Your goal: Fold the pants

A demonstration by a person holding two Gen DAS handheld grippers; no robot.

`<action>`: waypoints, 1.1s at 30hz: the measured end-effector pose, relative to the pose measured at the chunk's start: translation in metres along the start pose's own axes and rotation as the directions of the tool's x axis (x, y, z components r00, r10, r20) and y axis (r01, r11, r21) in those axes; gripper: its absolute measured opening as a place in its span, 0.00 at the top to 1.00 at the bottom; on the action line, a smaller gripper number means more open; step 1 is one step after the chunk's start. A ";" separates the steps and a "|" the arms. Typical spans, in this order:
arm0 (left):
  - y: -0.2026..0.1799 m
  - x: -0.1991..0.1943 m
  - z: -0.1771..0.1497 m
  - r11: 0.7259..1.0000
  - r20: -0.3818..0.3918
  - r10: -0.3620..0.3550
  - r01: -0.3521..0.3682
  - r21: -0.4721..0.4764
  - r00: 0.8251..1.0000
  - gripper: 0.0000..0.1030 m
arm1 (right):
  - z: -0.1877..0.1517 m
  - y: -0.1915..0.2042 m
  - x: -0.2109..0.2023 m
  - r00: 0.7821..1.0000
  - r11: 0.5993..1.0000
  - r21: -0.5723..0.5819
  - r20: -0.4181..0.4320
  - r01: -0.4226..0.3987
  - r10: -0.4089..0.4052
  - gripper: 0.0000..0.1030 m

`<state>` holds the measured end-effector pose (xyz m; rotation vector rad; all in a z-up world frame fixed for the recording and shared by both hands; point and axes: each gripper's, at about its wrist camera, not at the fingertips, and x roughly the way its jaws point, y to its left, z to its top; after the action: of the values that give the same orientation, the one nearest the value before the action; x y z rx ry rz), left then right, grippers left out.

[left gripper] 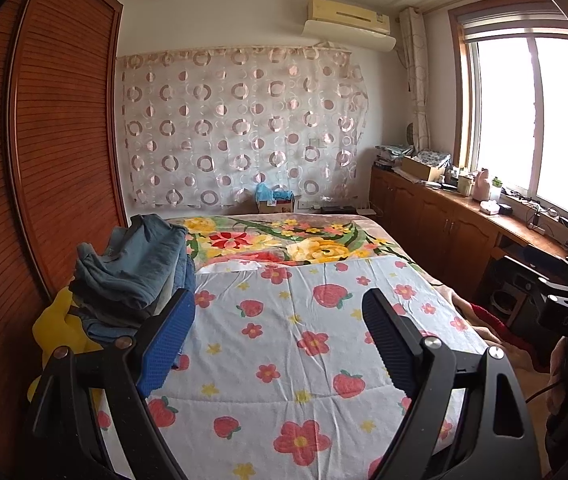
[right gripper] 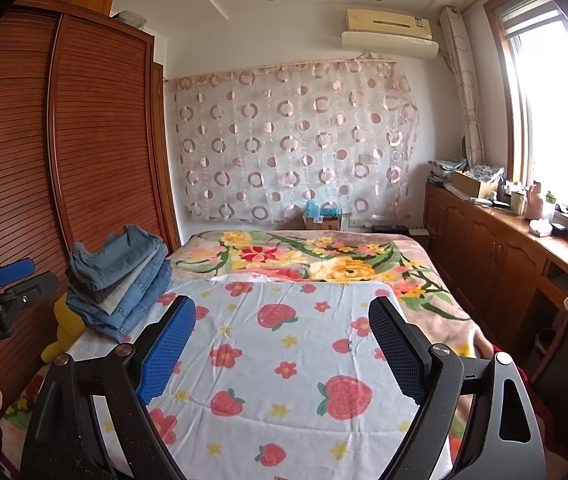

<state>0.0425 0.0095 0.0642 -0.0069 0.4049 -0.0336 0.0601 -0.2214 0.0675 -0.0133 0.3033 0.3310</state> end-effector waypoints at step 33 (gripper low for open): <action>0.003 0.000 -0.002 1.000 0.003 0.003 -0.003 0.000 1.000 0.16 | -0.002 -0.003 -0.001 1.000 1.000 -0.005 0.006 0.005 -0.005 0.13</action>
<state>0.0425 0.0127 0.0626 -0.0058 0.4022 -0.0306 0.0596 -0.2249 0.0653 -0.0184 0.2965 0.3272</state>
